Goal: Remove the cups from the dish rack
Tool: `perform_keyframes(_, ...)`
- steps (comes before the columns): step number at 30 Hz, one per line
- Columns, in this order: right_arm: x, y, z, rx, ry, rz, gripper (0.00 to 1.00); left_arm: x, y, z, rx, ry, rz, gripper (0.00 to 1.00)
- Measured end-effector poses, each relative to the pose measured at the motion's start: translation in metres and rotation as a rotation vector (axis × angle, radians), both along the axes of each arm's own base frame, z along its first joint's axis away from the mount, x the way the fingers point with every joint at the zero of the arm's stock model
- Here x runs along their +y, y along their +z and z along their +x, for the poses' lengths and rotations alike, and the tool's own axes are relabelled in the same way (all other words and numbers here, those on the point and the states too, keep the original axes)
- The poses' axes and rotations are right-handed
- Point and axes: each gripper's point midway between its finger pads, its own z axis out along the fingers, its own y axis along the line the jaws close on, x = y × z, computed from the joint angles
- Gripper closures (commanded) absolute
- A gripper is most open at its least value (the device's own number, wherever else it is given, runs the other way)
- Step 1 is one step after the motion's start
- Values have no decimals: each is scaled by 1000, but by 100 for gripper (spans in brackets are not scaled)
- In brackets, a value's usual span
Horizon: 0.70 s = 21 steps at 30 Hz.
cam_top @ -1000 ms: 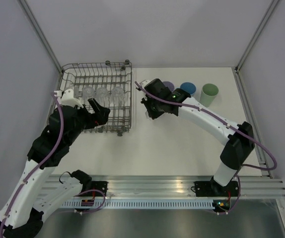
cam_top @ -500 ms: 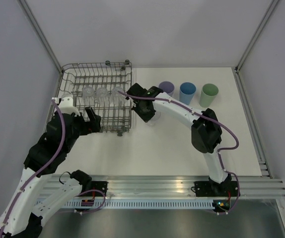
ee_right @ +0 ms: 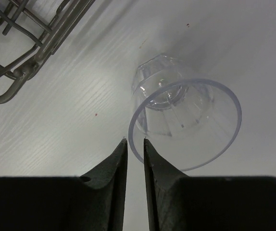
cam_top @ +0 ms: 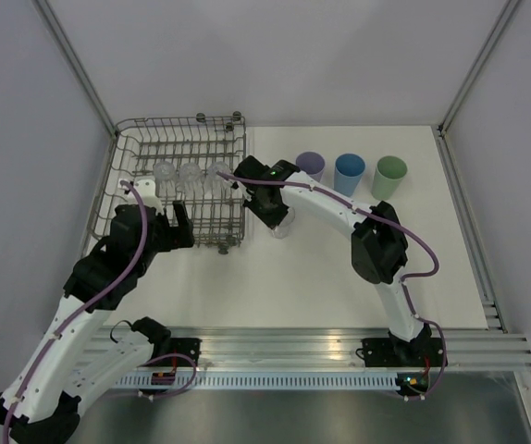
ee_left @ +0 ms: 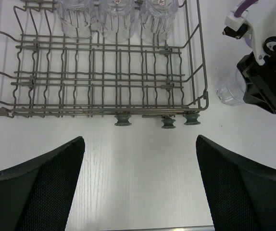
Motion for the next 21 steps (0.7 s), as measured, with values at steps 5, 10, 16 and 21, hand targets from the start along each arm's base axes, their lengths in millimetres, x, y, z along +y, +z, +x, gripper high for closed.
perform_keyframes(5, 0, 0, 0, -1, 3, -2, 73, 0, 0, 0, -1, -2, 2, 0)
perform_keyframes(10, 0, 4, 0, -7, 4, 5, 49, -1, 1, 1, -2, -5, -1, 0)
perform_keyframes(16, -1, 63, 2, -114, 4, 107, 38, -8, -3, 13, 38, 26, -12, 0)
perform_keyframes(21, -24, 151, -9, -329, -43, 287, 2, -6, -10, 29, 68, 166, -58, 0)
